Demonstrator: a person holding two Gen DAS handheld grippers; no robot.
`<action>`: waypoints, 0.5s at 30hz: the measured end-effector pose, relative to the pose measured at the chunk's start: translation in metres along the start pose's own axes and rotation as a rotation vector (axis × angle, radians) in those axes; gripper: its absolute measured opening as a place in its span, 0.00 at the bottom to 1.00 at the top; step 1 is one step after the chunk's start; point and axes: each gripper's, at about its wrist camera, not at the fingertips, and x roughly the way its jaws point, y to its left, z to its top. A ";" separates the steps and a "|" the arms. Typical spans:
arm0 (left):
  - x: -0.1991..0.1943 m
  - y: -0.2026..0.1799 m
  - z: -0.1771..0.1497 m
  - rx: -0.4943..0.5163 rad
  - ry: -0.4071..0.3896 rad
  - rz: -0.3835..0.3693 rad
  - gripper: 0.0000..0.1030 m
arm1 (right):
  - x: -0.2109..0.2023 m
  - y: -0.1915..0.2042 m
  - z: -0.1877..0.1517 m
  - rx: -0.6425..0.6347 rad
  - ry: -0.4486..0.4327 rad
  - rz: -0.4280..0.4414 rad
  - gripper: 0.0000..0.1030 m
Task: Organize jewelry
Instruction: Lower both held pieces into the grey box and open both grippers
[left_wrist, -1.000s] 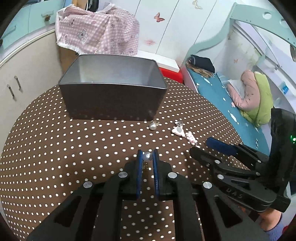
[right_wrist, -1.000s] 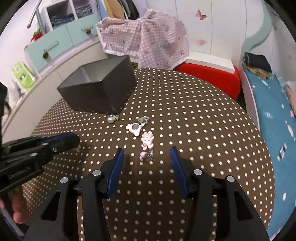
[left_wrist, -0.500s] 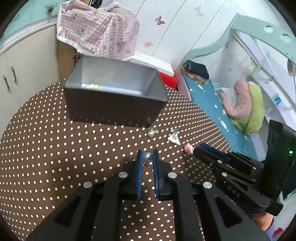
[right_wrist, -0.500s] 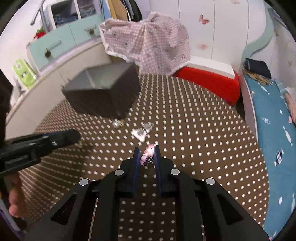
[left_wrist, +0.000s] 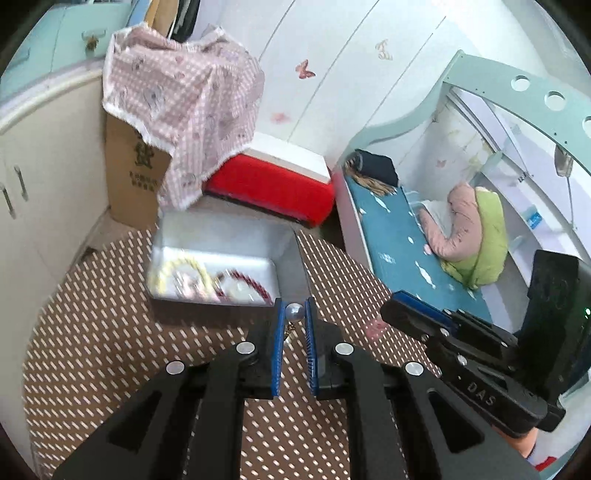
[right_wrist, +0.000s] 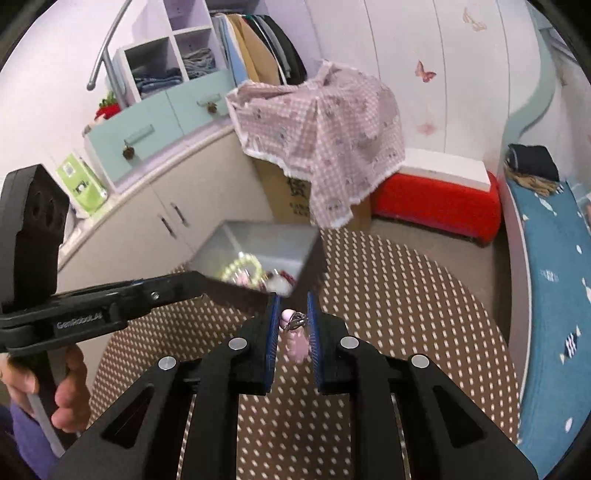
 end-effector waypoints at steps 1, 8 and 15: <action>-0.001 0.002 0.006 0.003 -0.004 0.008 0.09 | 0.003 0.003 0.005 -0.003 0.001 0.007 0.15; 0.012 0.024 0.038 -0.008 0.002 0.075 0.09 | 0.043 0.024 0.031 -0.010 0.032 0.043 0.15; 0.042 0.051 0.044 -0.034 0.049 0.106 0.09 | 0.087 0.031 0.040 -0.009 0.084 0.041 0.15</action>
